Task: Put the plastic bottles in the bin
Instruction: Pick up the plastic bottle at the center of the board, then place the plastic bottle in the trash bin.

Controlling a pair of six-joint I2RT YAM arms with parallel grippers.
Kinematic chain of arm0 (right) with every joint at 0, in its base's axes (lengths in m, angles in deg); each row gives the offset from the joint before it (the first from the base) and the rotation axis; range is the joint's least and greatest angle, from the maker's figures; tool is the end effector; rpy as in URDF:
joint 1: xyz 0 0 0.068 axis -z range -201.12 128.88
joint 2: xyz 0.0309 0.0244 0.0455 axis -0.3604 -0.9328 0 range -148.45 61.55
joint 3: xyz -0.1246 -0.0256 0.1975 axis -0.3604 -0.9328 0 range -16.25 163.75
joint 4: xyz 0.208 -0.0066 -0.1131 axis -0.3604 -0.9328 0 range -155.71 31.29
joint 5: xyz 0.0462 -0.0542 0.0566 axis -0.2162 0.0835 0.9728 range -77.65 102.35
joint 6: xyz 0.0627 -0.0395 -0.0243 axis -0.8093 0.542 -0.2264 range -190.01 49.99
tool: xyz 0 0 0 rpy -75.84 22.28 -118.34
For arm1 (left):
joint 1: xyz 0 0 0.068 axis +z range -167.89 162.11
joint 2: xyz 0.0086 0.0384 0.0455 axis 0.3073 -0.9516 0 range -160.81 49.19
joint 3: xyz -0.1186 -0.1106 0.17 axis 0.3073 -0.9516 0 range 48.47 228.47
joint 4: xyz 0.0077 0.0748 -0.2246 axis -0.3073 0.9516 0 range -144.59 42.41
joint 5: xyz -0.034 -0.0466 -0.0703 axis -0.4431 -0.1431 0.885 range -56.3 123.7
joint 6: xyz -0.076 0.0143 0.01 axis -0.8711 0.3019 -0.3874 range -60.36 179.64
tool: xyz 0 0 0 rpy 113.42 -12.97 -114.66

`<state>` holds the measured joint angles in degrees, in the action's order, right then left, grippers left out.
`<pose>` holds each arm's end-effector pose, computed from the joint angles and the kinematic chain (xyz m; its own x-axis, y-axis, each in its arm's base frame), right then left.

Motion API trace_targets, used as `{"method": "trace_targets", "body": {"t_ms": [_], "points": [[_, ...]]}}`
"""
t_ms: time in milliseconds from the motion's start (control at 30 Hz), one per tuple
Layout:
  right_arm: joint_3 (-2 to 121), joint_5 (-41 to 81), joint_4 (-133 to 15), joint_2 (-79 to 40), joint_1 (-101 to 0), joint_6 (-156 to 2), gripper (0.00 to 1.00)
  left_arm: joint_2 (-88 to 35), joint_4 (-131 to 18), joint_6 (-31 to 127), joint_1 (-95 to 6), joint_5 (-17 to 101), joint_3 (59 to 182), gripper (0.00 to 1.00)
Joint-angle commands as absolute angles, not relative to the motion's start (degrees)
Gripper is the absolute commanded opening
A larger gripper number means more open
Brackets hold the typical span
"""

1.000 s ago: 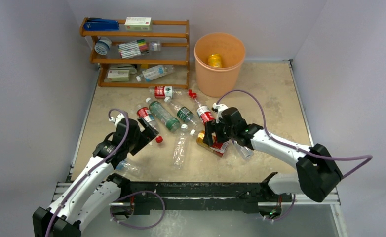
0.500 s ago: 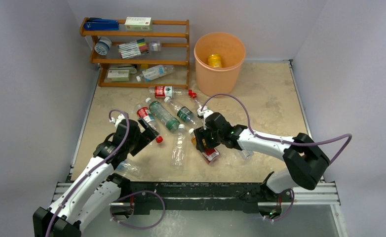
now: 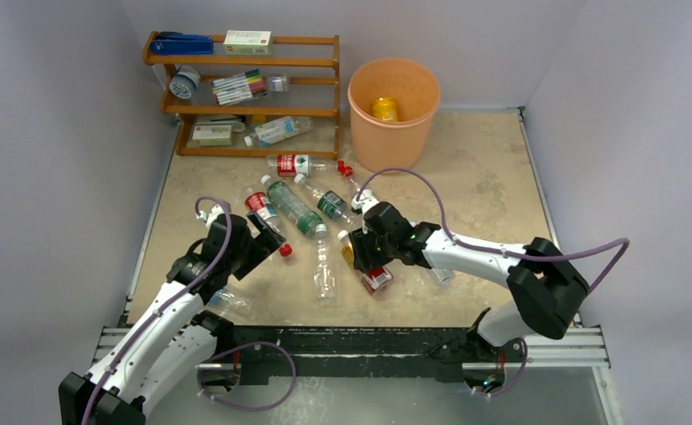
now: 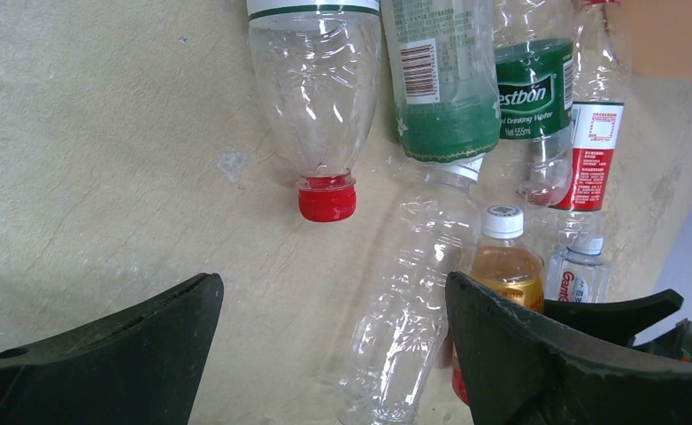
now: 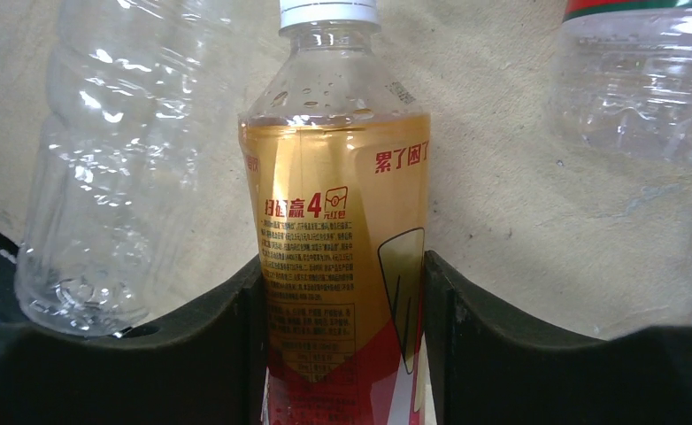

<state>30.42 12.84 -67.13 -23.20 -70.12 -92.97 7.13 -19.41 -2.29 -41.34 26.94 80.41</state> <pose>0.1999 0.2309 0.1476 -0.7341 -0.2498 -0.6314 -0.5127 0.8136 0.2742 0.1660 -0.0634 0.1849 -0.5884 -0.6999 -0.4049 -0.4252 0.6938 -0.5812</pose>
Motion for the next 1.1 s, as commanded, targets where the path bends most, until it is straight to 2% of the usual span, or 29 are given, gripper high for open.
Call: {"method": "trace_targets", "body": {"t_ms": [0,400,633,900,1067], "points": [[34.8,11.6,-69.7,-17.3,-70.5,-93.1,0.44,8.0,-21.5,-1.6,-41.7,27.2,80.0,0.96],[43.9,10.7,-76.1,-10.6,-70.5,-92.8,0.41,8.9,-21.2,-1.7,-41.7,27.1,79.6,0.96],[54.9,5.7,-80.8,-14.0,-69.6,-88.8,0.41,9.2,-21.1,-1.7,-41.7,27.1,79.7,0.96],[68.6,11.3,-81.4,-18.8,-57.9,-84.3,0.41,9.9,-20.1,-1.5,-41.7,26.9,80.2,0.96],[81.2,11.9,-83.4,-23.9,-50.8,-82.7,0.4,10.5,-19.7,-1.5,-41.6,26.8,80.0,0.96]]}}
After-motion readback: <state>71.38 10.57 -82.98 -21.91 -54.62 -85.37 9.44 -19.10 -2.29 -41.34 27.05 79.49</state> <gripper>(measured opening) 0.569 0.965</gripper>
